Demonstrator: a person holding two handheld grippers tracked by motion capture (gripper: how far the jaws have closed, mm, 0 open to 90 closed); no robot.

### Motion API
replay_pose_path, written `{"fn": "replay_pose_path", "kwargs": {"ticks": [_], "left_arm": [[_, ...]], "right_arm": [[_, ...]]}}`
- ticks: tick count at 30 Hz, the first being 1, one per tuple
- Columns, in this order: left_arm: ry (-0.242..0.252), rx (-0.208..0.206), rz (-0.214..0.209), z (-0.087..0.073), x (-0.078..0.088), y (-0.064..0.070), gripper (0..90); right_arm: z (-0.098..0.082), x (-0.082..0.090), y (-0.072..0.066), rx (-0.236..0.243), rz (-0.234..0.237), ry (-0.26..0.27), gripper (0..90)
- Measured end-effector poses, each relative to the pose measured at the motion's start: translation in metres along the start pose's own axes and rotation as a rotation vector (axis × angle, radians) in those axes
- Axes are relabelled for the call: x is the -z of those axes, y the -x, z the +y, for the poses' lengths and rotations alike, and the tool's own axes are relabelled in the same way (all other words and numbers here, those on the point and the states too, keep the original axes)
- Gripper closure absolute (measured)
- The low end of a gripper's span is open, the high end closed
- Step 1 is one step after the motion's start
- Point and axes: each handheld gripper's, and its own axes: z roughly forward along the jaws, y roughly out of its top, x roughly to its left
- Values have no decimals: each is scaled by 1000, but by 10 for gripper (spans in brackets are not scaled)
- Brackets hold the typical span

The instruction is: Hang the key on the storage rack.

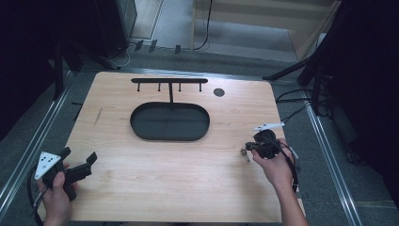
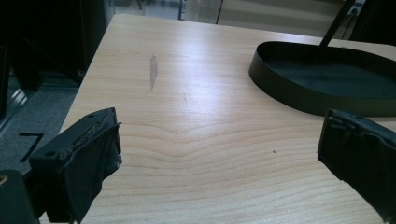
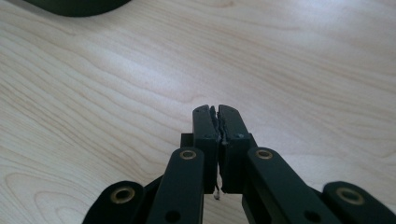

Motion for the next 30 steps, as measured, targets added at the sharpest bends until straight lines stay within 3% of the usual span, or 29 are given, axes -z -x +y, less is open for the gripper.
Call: {"fn": "replay_pose_path", "kwargs": {"ticks": [2, 11, 13, 15, 16, 18, 26, 30], "left_arm": [[1, 0, 0, 0, 0, 0, 0], [0, 1, -2, 0, 0, 0, 0], [0, 0, -1, 0, 0, 0, 0], [1, 2, -1, 0, 0, 0, 0], [1, 4, -1, 0, 0, 0, 0], [2, 4, -2, 0, 0, 0, 0], [1, 4, -3, 0, 0, 0, 0], [0, 3, -4, 0, 0, 0, 0]], "right_arm": [[3, 2, -1, -10, -3, 0, 880], [51, 21, -9, 14, -28, -34, 880], [69, 24, -15, 23, -32, -41, 880], [73, 25, -16, 20, -30, -39, 880], [85, 26, -21, 14, -26, -43, 880], [89, 27, -22, 15, -30, -45, 880], [135, 28, -44, 0, -38, -47, 880], [146, 28, -52, -1, -32, -47, 880]]}}
